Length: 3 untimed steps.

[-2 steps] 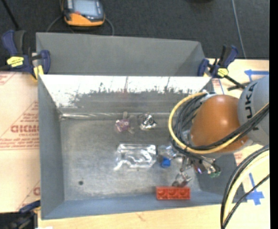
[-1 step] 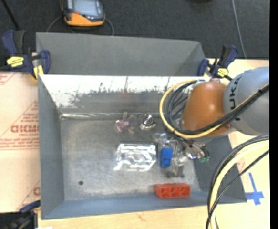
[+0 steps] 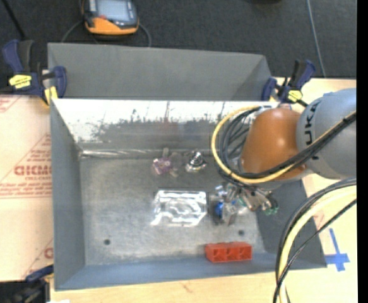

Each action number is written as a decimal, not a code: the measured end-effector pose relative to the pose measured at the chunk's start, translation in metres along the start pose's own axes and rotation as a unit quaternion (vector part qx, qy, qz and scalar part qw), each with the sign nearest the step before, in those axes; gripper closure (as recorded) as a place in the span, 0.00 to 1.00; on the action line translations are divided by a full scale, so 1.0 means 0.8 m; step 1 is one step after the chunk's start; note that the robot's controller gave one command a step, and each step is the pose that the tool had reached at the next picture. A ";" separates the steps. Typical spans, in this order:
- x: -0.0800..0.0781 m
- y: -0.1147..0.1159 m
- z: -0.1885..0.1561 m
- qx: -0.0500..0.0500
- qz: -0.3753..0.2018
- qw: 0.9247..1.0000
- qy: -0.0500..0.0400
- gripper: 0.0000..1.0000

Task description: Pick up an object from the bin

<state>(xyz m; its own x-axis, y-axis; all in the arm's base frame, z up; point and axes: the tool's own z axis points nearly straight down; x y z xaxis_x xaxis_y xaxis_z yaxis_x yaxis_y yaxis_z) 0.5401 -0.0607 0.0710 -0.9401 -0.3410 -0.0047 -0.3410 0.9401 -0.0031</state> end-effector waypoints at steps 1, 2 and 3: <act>0.011 0.002 -0.116 0.001 -0.004 1.000 -0.003 1.00; 0.036 -0.036 -0.081 -0.001 0.308 0.951 0.002 1.00; 0.028 -0.048 -0.229 0.002 0.236 0.972 -0.003 1.00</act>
Offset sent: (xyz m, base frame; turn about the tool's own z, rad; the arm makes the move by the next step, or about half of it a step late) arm -0.0115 0.0000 0.0877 -0.0110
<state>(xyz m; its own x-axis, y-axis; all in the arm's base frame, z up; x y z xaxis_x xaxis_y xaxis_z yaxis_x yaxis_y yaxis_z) 0.5312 -0.1045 0.2545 -0.9917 0.1281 -0.0129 0.1281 0.9918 -0.0022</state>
